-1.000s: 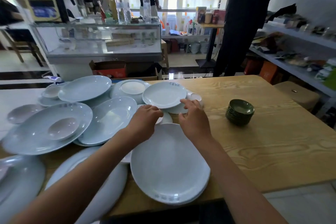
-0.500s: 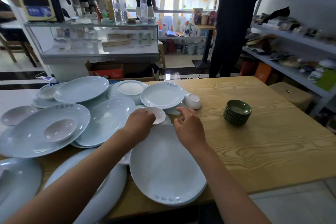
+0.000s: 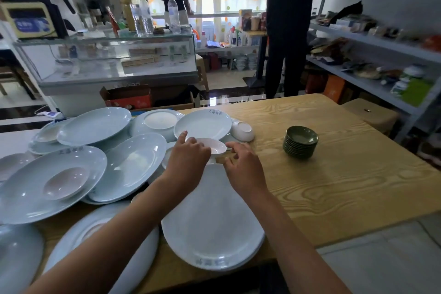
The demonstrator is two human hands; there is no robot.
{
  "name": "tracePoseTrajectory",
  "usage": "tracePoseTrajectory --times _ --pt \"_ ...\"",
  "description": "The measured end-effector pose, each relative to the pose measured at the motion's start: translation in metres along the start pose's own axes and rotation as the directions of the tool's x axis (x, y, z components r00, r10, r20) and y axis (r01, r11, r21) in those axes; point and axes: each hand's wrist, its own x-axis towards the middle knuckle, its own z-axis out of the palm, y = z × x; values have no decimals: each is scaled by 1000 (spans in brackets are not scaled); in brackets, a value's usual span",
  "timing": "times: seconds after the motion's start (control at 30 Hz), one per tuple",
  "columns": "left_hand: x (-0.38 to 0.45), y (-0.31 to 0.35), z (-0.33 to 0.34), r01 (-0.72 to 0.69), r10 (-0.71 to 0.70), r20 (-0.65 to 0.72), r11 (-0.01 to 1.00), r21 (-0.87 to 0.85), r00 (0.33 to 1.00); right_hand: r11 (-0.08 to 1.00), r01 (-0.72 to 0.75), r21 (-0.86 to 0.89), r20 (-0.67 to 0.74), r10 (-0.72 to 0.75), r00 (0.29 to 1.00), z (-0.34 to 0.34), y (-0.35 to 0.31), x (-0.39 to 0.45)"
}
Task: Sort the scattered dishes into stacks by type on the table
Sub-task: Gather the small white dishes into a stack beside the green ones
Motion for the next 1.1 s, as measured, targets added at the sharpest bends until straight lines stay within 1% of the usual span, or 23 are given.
tracePoseTrajectory --times 0.1,0.27,0.5,0.67,0.8,0.97,1.1 --pt "7 17 -7 -18 14 -49 997 -70 999 1000 -13 -11 -25 12 1000 -11 6 -3" --pt "19 49 -9 -71 53 -136 988 -136 989 998 -56 -19 -39 55 998 -43 24 -6" --pt "36 102 -15 -213 177 -200 962 -171 964 995 -94 18 -145 96 985 -86 61 -17" --pt "53 135 -15 -284 220 -240 918 -276 945 990 -141 -6 -215 137 967 -111 89 -28" --pt "58 156 -13 -280 206 -230 889 -363 951 977 -208 -57 -265 186 946 -127 112 -37" --pt "64 167 -7 -309 252 -193 876 -371 948 958 -264 -108 -293 223 930 -141 135 -45" --pt "66 169 -2 -313 286 -126 878 -362 950 941 -303 -147 -313 246 917 -150 146 -49"
